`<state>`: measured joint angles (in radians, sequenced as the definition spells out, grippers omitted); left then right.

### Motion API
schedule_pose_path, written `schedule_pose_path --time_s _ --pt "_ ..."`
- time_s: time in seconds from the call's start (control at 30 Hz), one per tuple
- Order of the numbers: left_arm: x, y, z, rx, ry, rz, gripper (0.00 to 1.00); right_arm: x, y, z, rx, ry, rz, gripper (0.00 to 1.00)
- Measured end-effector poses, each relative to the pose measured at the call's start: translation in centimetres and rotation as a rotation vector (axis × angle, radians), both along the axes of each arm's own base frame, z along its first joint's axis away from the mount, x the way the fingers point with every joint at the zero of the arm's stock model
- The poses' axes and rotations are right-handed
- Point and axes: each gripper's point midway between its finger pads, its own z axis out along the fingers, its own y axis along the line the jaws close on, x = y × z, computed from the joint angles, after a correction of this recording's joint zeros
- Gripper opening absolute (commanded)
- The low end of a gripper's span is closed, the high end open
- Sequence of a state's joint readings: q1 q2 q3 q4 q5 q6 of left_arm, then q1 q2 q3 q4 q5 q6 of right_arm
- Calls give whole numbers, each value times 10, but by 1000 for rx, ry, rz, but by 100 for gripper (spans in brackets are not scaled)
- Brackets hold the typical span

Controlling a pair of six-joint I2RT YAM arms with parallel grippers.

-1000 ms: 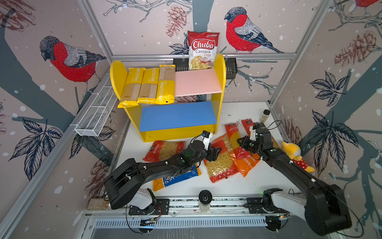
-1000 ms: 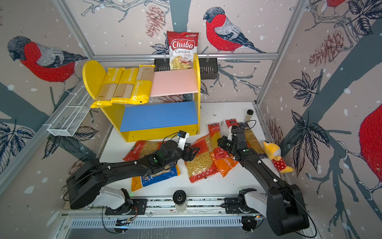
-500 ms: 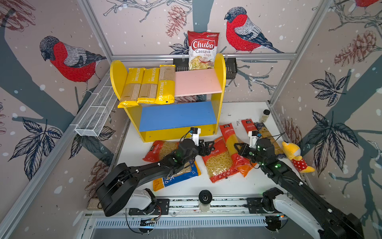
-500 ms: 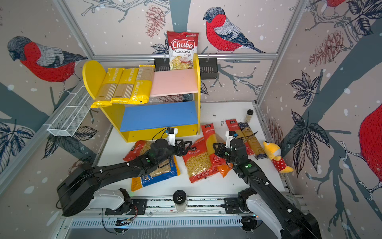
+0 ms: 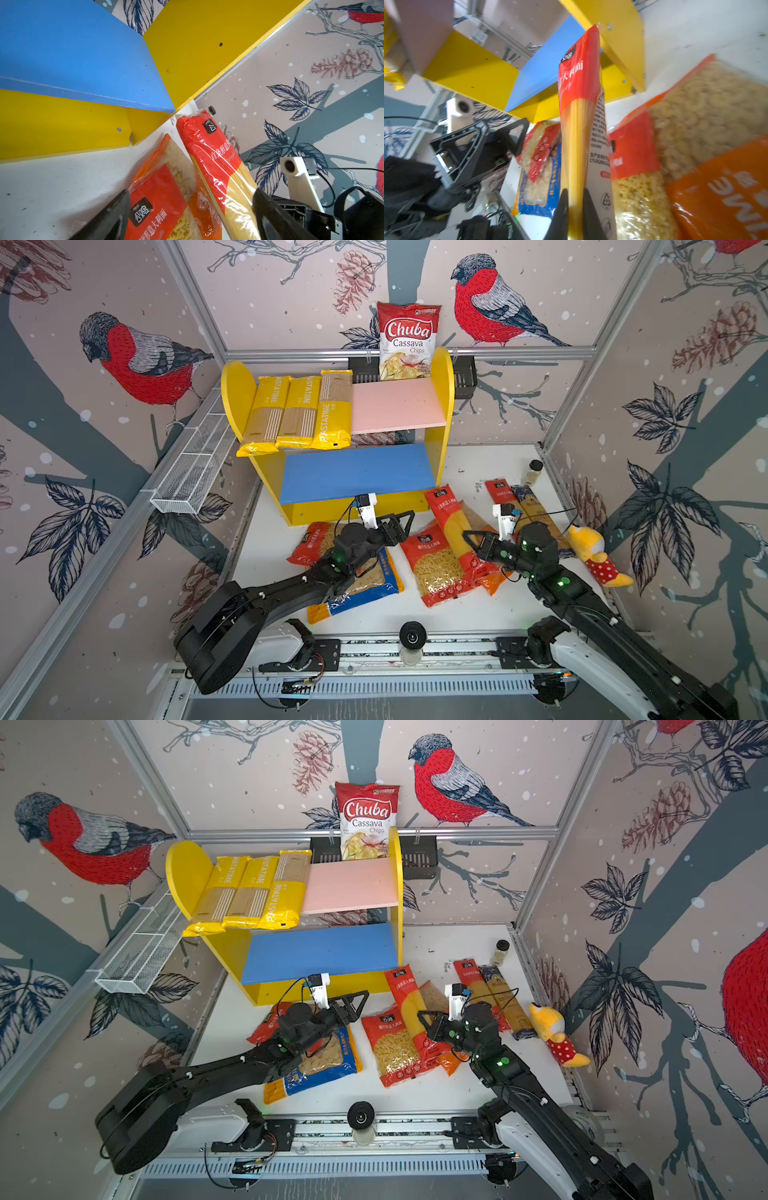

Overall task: Arrange pasta packages on shelves
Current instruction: Place the pasta bag on the shelf.

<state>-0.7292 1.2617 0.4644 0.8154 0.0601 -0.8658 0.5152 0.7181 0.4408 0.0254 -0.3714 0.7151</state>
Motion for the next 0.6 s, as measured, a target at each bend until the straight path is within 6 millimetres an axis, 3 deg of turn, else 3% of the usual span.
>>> schedule_pose_path --time_s 0.17,0.37,0.47,0.6 --pt "0 -13 10 -47 -6 -55 92 -11 26 14 68 -24 81 2" --pt "-2 -22 10 -97 14 -103 84 -22 58 25 120 -58 158 5" --pt "-4 -25 14 -122 13 -122 77 -26 70 24 127 -53 174 9" --pt "-1 -28 13 -124 21 -123 60 -27 83 25 118 -66 178 20"
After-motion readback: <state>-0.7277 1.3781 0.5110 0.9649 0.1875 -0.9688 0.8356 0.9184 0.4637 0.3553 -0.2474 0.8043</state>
